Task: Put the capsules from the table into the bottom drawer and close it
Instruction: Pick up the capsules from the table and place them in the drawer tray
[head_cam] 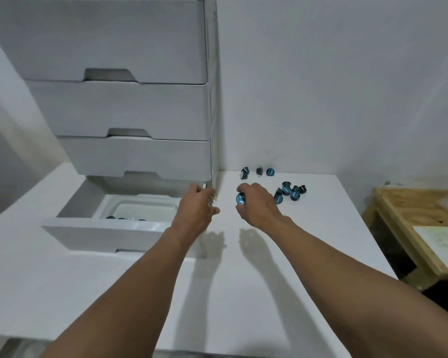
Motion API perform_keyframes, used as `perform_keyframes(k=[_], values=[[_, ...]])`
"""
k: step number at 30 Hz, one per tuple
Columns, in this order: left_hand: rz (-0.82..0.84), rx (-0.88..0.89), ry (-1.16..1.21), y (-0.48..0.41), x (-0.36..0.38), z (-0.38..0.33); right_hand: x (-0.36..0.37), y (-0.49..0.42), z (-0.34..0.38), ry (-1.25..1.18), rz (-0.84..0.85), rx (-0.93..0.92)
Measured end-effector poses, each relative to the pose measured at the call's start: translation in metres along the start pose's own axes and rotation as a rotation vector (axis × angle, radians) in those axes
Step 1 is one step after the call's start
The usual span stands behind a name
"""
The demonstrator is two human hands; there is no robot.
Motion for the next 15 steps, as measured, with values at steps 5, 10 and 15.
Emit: perform_keyframes(k=[5,10,15], values=[[-0.046,-0.004,-0.042,-0.001,-0.052,0.04,0.009,-0.016,0.067,0.003,-0.007,-0.082],[-0.029,-0.014,-0.049,-0.014,-0.101,0.097,0.035,-0.044,0.131,0.018,0.008,-0.082],[0.048,-0.002,-0.06,-0.038,-0.146,0.156,0.066,-0.074,0.192,0.0,0.031,-0.055]])
Point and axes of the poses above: each hand's wrist, its own y-axis away from the middle knuckle, its own x-axis out of the palm, z = x × y, the point moved 6 cm from there along -y, towards the middle knuckle, and after that the axes turned 15 degrees about y, right-handed, at the moved point
